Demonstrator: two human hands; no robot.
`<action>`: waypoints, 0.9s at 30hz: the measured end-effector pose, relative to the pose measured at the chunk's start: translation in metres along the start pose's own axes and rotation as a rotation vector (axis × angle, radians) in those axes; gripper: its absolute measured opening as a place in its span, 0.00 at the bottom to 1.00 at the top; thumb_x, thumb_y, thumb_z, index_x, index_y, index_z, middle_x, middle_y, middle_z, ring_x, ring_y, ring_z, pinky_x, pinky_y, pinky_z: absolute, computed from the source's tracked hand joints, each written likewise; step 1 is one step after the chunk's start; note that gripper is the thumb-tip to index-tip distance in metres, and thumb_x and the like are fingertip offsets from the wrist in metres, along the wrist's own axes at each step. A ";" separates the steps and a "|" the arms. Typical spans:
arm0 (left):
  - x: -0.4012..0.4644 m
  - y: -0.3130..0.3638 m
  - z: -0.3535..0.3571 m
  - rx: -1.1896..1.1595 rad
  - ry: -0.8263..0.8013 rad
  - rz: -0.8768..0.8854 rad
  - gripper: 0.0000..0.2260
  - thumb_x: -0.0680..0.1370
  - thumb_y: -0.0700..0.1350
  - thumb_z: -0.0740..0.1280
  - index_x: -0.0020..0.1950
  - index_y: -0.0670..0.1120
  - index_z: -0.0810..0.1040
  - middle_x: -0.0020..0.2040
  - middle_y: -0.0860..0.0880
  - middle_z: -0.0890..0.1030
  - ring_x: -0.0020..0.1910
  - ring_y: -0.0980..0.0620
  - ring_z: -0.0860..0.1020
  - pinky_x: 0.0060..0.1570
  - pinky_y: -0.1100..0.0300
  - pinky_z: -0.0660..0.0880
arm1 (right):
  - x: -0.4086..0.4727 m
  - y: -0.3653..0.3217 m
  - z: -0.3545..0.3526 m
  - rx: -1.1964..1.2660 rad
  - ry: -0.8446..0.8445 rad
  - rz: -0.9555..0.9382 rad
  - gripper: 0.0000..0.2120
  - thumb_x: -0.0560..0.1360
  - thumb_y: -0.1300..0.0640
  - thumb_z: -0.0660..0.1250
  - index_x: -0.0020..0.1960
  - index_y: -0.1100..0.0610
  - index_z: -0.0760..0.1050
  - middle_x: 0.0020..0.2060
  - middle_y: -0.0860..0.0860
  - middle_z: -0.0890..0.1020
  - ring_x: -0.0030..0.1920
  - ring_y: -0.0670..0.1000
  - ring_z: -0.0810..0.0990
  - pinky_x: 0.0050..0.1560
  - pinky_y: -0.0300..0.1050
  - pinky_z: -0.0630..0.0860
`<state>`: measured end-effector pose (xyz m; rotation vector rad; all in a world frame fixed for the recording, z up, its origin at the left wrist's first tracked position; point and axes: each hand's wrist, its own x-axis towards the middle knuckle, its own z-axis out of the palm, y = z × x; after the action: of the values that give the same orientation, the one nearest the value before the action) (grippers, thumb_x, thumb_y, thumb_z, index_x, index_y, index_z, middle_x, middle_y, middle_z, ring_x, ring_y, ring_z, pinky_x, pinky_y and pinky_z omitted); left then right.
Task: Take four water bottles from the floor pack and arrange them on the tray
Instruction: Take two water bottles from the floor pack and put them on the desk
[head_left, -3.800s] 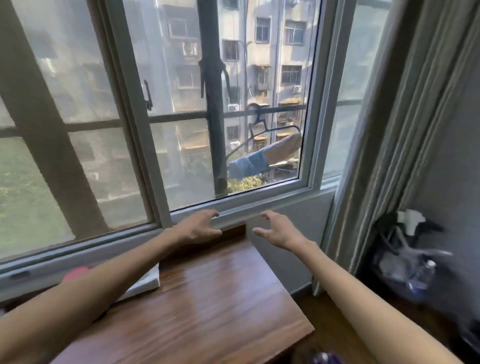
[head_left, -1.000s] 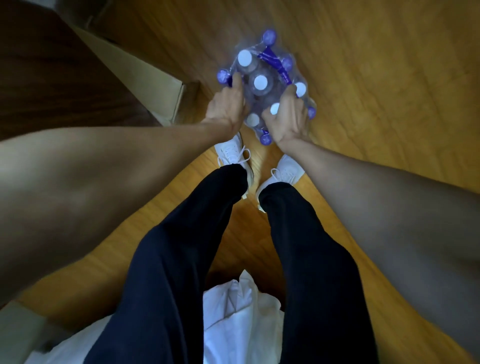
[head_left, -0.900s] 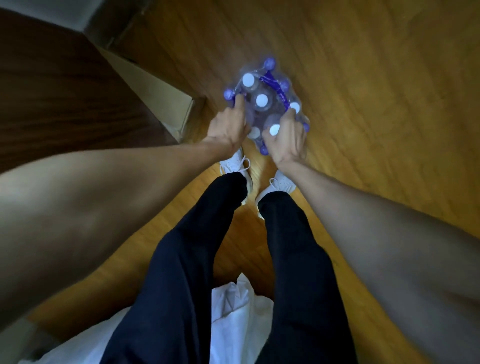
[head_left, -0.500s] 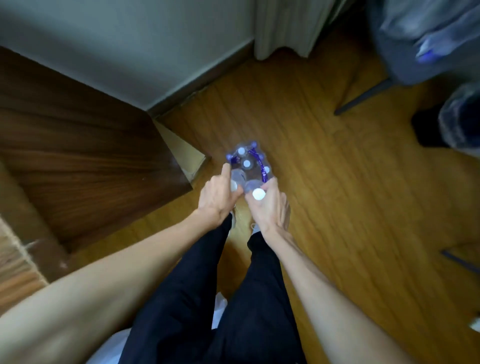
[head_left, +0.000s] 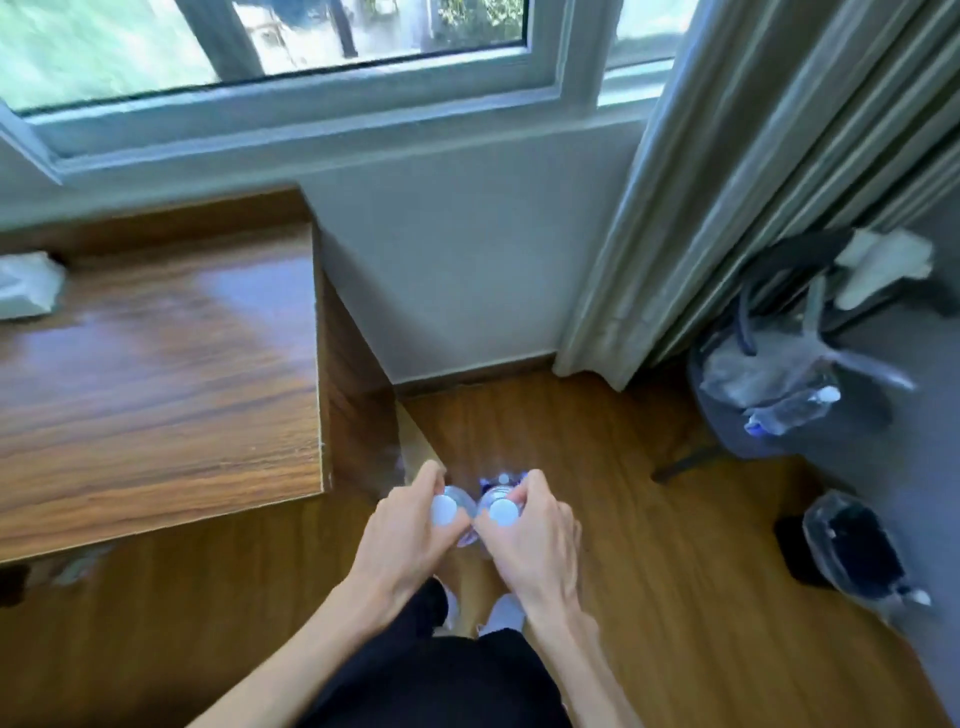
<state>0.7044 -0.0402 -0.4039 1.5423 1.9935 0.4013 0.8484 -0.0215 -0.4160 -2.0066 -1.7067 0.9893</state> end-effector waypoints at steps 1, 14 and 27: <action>-0.009 -0.001 -0.011 -0.009 0.033 -0.016 0.14 0.72 0.53 0.69 0.43 0.52 0.64 0.33 0.52 0.76 0.32 0.47 0.77 0.28 0.60 0.65 | -0.007 -0.010 -0.003 -0.014 -0.010 -0.041 0.15 0.67 0.44 0.71 0.43 0.50 0.68 0.38 0.48 0.82 0.41 0.54 0.83 0.42 0.53 0.81; -0.105 -0.095 -0.177 -0.154 0.368 -0.192 0.14 0.69 0.59 0.68 0.39 0.56 0.64 0.29 0.55 0.74 0.28 0.54 0.75 0.24 0.69 0.68 | -0.081 -0.193 0.042 -0.086 -0.156 -0.462 0.20 0.61 0.35 0.72 0.36 0.48 0.68 0.30 0.43 0.79 0.31 0.42 0.78 0.26 0.31 0.71; -0.148 -0.268 -0.318 -0.104 0.612 -0.425 0.15 0.68 0.62 0.60 0.43 0.53 0.63 0.34 0.49 0.79 0.35 0.48 0.78 0.35 0.52 0.75 | -0.131 -0.381 0.201 0.036 -0.396 -0.588 0.22 0.53 0.35 0.66 0.33 0.50 0.64 0.30 0.32 0.78 0.27 0.44 0.73 0.29 0.37 0.67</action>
<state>0.3271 -0.2224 -0.2658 0.9507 2.6328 0.8548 0.4277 -0.0960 -0.2736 -1.1999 -2.2679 1.2223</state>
